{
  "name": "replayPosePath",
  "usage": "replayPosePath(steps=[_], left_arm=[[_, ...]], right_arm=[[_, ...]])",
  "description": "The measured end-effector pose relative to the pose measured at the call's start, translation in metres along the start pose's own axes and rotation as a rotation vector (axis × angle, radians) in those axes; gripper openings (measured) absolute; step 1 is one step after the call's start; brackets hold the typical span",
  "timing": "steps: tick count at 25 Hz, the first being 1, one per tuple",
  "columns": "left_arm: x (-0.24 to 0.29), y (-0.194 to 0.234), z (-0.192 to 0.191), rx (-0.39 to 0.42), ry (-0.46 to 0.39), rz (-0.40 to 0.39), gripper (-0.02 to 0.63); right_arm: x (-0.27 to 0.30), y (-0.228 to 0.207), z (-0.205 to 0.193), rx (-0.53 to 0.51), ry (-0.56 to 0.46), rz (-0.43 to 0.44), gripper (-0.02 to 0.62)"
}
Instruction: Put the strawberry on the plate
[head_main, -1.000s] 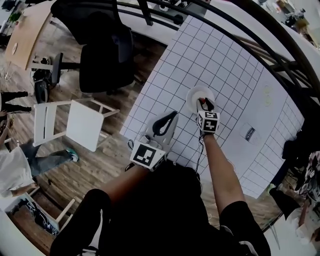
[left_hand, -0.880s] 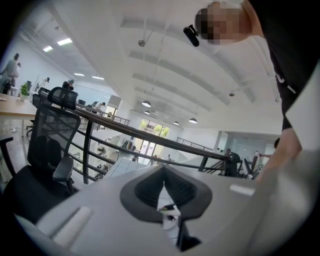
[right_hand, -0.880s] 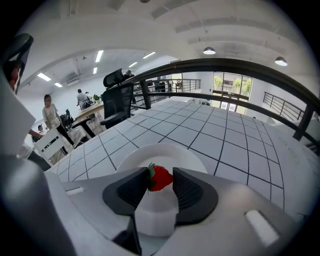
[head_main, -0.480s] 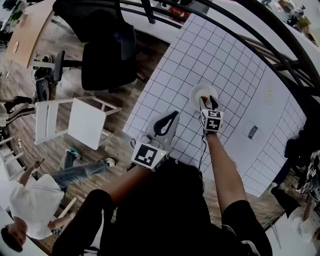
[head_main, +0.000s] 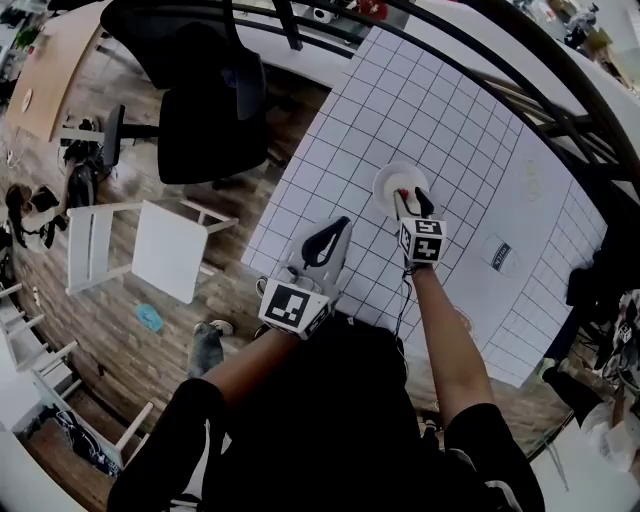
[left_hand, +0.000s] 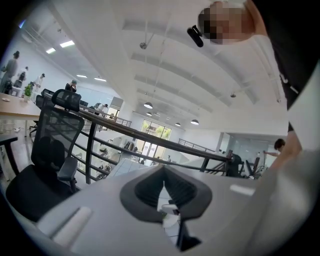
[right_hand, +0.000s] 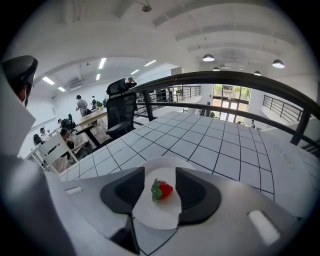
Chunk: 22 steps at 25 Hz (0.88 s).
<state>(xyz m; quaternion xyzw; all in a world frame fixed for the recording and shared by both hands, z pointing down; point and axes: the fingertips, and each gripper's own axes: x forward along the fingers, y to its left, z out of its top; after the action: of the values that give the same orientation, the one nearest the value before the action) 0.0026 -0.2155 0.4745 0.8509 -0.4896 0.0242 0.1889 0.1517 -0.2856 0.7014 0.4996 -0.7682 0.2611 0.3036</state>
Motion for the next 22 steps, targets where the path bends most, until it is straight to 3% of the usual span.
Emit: replayPosePath(steps=[5,13,22], left_arm=[[-0.005,-0.008,0.003,-0.012,-0.012,-0.007,0.008],[-0.013,-0.024,-0.004,-0.009,-0.008,-0.076,0.008],[-0.019,-0.047,-0.001,0.016,-0.007,-0.181,0.008]], right_arm=[[-0.022,0.008,0.002,0.011,-0.035,0.004,0.190],[-0.076,0.020,0.025,-0.004,-0.174,-0.090,0.125],[-0.159,0.046,0.054,0.188,-0.324,-0.094,0.022]])
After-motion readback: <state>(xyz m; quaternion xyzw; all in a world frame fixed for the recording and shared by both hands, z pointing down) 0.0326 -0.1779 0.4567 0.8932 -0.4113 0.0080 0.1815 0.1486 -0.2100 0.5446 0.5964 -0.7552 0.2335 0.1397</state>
